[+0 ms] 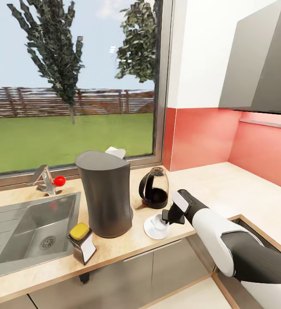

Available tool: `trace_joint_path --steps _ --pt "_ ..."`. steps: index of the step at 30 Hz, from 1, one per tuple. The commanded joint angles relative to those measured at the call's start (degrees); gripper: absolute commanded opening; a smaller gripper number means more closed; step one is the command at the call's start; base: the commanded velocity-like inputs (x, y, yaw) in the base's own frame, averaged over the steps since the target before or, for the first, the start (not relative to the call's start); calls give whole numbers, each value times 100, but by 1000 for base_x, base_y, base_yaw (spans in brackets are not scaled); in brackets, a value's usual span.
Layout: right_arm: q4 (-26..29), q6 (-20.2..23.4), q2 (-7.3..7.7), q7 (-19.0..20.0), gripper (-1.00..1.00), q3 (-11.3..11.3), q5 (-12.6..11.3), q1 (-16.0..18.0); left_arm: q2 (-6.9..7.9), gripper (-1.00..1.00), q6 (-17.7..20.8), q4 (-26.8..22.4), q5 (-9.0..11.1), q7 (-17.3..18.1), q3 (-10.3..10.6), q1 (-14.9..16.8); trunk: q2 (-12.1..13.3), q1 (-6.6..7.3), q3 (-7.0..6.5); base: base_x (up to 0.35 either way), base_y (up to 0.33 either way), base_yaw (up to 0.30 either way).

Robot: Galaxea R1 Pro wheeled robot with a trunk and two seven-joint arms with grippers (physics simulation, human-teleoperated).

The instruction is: Set up a coffee station on the kitchen countertop: keep the coffee maker on the countertop, move the bottle of coffee from the kitchen shelf to the counter next to the coffee maker, place a paper coffee filter on top of the coffee maker, put the saucer next to the coffee maker with the coffee cup on the saucer, and place the electric kettle next to the coffee maker.

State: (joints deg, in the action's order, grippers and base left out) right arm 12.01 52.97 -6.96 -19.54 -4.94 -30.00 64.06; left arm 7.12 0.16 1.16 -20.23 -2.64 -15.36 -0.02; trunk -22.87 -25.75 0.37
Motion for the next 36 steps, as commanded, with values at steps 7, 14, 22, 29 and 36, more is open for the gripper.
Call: trace_joint_path --steps 7,14,22,29,36 --pt "3 -23 2 -30 -100 -42 -76 1 2 100 2 2 -61 -17 -46 2 -5 -3 4 85 33 0" --pt "3 -24 2 -32 -100 -42 -68 -5 0 100 2 6 -61 -17 -46 2 -5 -3 4 4 1 0" --pt "3 -24 -7 -27 -100 -45 -67 -42 6 100 2 1 -61 -26 -46 2 -5 -3 4 0 80 0" --pt "3 -24 -14 -32 -100 -50 -67 -43 9 100 2 5 -61 -20 -46 2 -5 -3 4 0 3 0" --pt "3 -24 -16 -32 100 -51 -67 -43 9 100 2 6 -61 -20 -46 2 -5 -3 4 0 0 0"
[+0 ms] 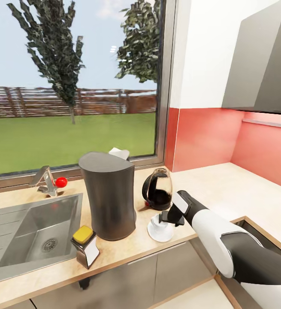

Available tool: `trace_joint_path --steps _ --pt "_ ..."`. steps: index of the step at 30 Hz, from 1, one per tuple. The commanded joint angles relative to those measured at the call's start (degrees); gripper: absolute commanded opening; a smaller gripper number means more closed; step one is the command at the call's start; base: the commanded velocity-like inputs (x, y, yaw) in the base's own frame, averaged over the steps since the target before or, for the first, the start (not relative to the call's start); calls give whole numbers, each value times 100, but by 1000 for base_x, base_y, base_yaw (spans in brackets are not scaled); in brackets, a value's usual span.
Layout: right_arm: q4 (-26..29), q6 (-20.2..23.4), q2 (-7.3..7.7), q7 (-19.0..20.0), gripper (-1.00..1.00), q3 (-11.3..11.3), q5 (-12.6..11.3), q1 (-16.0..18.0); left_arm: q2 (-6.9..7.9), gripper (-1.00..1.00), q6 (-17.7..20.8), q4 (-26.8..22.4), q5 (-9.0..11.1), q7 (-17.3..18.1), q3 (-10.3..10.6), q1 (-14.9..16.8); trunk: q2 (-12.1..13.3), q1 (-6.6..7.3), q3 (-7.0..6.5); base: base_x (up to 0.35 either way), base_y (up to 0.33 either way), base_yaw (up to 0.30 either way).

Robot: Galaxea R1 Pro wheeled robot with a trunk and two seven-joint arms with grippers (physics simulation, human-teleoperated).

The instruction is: Set up a coffee station on the kitchen countertop: keep the coffee maker on the countertop, move the bottle of coffee from the kitchen shelf to the counter next to the coffee maker, place a paper coffee filter on top of the coffee maker, put the saucer next to the coffee maker with the coffee cup on the saucer, and place the electric kettle next to the coffee maker.

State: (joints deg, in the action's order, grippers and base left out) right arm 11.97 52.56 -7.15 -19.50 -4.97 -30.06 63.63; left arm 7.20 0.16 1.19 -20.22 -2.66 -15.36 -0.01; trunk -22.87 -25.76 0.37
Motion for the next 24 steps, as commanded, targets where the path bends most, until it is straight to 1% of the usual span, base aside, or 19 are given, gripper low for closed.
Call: trace_joint_path --steps 1,19,21,23,24 --pt "7 17 3 -37 100 -47 -61 1 0 100 2 4 -61 -16 -46 1 -6 -2 4 0 0 0" --pt "89 10 -19 -37 100 -42 -76 1 0 100 2 4 -61 -15 -46 1 -6 -2 4 0 0 0" --pt "236 11 -22 -45 100 -38 -78 1 0 100 2 4 -61 -15 -46 1 -6 -2 4 0 0 0" --pt "655 17 -23 -66 100 -27 -79 1 -5 100 -5 0 -61 -15 -46 1 -6 -2 4 0 0 0" --pt "699 21 -23 -69 100 -24 -79 1 -7 100 -6 -2 -61 -15 -46 1 -6 -2 4 0 0 0"
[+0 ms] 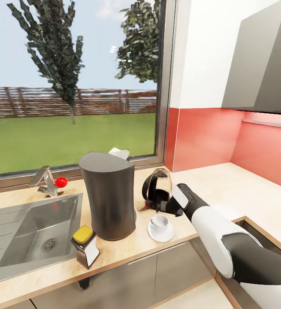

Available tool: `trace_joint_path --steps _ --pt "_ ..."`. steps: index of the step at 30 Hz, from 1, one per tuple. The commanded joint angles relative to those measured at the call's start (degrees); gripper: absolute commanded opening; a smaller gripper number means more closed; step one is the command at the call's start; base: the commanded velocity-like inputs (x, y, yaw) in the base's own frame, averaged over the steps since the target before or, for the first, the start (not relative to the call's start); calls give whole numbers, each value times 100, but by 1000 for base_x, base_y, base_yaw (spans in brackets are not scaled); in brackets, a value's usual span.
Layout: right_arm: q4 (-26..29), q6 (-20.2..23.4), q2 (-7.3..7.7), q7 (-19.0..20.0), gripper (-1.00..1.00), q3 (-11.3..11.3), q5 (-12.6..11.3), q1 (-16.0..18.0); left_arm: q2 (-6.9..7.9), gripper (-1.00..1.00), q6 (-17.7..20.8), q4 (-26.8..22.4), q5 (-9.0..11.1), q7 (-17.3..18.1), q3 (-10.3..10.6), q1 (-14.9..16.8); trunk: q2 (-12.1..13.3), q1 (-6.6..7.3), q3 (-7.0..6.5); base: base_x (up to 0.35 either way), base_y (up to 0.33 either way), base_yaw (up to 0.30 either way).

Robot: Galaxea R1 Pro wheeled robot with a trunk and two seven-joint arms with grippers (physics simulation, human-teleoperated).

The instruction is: Set up a coffee station on the kitchen countertop: keep the coffee maker on the countertop, move the bottle of coffee from the kitchen shelf to the counter next to the coffee maker, place a paper coffee filter on top of the coffee maker, put the saucer next to the coffee maker with the coffee cup on the saucer, and place the electric kettle next to the coffee maker.

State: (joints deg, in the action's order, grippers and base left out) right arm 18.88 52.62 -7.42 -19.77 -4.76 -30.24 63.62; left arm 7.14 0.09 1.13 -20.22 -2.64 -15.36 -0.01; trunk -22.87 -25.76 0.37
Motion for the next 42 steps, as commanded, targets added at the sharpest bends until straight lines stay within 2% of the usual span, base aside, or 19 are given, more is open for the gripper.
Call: trace_joint_path --steps 1,14,30,36,37,38,39,41,42 --pt "26 17 4 -43 100 -45 -61 1 -1 100 0 3 -61 -18 -46 1 -5 -3 4 0 0 0" --pt "218 20 8 -45 100 -62 -59 1 -10 100 -8 -13 -69 -18 -63 1 -5 -3 4 -38 -60 0" --pt "228 20 4 -37 100 -75 -59 1 -6 100 -11 -16 -64 -18 -73 1 -5 -3 4 -253 -189 0" --pt "36 -11 61 -26 100 -77 10 1 -2 100 -73 -19 -50 -19 -82 1 -5 -3 4 -273 -161 0" --pt "-479 -383 153 -17 100 -84 157 -2 -2 100 -83 -28 -45 -23 -91 1 -5 -3 4 -299 -81 0" --pt "-877 -926 191 -10 100 -85 400 -24 -2 100 -85 -31 -44 -24 -101 1 -5 -3 4 -317 -42 0" --pt "-1335 -1737 215 -5 100 -86 856 -97 -2 100 -87 -38 -43 -24 -116 1 -5 -3 4 -328 -17 0" --pt "-1613 -2562 227 -2 100 -86 1420 -266 -5 100 -83 -51 -43 -24 -131 7 -5 -3 4 -332 -8 0" --pt "-1659 -2785 229 -2 100 -87 1570 -375 -7 100 -82 -54 -42 -23 -132 8 -5 -3 4 -327 -4 0"
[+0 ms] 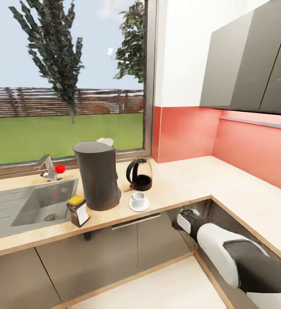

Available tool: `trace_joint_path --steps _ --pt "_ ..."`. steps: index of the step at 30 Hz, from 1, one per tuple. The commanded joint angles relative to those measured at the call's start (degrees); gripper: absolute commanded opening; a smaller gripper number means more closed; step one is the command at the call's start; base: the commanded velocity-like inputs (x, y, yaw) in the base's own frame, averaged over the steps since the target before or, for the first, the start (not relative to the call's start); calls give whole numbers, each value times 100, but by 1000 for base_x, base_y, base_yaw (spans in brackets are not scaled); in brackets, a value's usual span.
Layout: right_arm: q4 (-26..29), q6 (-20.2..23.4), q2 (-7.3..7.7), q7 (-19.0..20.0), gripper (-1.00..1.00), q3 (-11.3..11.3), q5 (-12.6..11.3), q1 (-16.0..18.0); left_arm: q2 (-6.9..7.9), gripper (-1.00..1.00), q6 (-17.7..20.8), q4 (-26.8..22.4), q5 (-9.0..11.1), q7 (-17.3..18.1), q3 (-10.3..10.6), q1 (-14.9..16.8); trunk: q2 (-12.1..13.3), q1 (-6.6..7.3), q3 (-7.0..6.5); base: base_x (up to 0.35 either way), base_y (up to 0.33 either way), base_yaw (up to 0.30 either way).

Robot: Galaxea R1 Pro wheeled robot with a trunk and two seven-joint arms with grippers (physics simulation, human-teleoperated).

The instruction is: Set up a coffee station on the kitchen countertop: keep the coffee maker on the countertop, move the bottle of coffee from the kitchen shelf to the counter next to the coffee maker, place a paper coffee filter on top of the coffee maker, put the saucer next to the coffee maker with the coffee cup on the saucer, and place the electric kettle next to the coffee maker.

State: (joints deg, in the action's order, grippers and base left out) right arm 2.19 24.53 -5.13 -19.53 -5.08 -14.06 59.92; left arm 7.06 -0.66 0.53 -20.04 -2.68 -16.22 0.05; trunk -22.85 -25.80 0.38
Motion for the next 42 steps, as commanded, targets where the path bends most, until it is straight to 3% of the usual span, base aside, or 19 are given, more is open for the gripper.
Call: trace_joint_path --steps 1,5,7,10,13,14,16,19,22,24,28,31,37,42 --pt "-30 -209 1 -25 100 -55 93 -180 -2 100 -6 1 -57 -20 -47 3 -7 1 3 -273 -2 0" --pt "-74 -1069 1 -25 100 -55 290 -890 -3 100 3 -18 -52 -20 -48 9 -7 1 3 -80 0 0" --pt "-77 -1611 -4 -25 100 -60 588 -1330 -6 100 -2 -27 -52 -21 -48 11 -7 1 3 -10 0 0" --pt "-78 -2028 -11 8 100 -62 1049 -1825 -10 100 -13 -51 -49 -20 -48 15 -7 1 3 -3 0 0" --pt "-78 -2319 -12 437 100 -56 1357 -2524 -17 100 -35 -67 -46 -15 -52 26 -7 1 3 0 0 0" --pt "-78 -2367 -4 722 100 -55 1401 -2837 -42 100 -53 -77 -45 -14 -55 40 -7 1 3 0 0 0" --pt "-78 -2362 42 922 100 -55 1419 -3150 -103 100 -251 -81 -44 -15 -54 53 -7 1 3 0 0 0" --pt "-78 -2315 76 1173 100 -49 1412 -3318 -132 100 -441 -79 -39 -20 -61 56 -7 1 3 0 0 0" --pt "-78 -2303 185 1835 100 -46 1410 -3649 -138 100 -509 -78 -36 -22 -70 56 -7 1 3 0 0 0" --pt "-78 -2296 213 1941 100 -46 1413 -3753 -142 100 -533 -76 -34 -22 -73 56 -7 1 3 0 0 0" --pt "-80 -2287 311 2000 100 -46 1421 -3811 -151 100 -661 -78 -27 -16 -71 56 -7 1 8 0 0 23" --pt "-78 -2286 302 2020 100 -58 1437 -3820 -242 100 -971 -79 -33 -21 -61 56 -7 1 25 0 0 146" --pt "-78 -2287 303 2004 100 -66 1452 -3821 -272 100 -1048 -79 -27 -30 -78 56 -7 1 48 0 0 233" --pt "-86 -2277 309 1997 100 -72 1535 -3821 -348 100 -1050 -79 161 -30 -67 56 -7 1 65 0 0 273"
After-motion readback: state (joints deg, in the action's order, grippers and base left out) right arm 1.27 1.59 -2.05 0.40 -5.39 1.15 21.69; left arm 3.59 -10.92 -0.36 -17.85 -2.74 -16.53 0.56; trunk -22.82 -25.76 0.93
